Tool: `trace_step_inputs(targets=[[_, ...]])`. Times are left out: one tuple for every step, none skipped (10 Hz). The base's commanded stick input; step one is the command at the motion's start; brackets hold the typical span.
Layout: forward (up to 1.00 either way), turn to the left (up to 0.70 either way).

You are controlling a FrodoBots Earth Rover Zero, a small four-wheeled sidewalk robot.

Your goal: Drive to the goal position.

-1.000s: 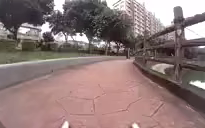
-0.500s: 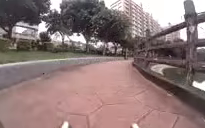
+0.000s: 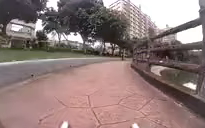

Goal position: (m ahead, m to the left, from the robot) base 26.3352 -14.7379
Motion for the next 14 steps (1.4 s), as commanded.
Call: trace_step_inputs(targets=[[0.7, 0.0], [0.7, 0.0], [0.7, -0.01], [0.7, -0.06], [0.7, -0.2], [0.7, -0.3], [0.7, -0.3], [0.7, -0.26], [0.7, -0.12], [0.7, -0.02], [0.7, 0.0], [0.7, 0.0], [0.7, 0.0], [0.7, 0.0]])
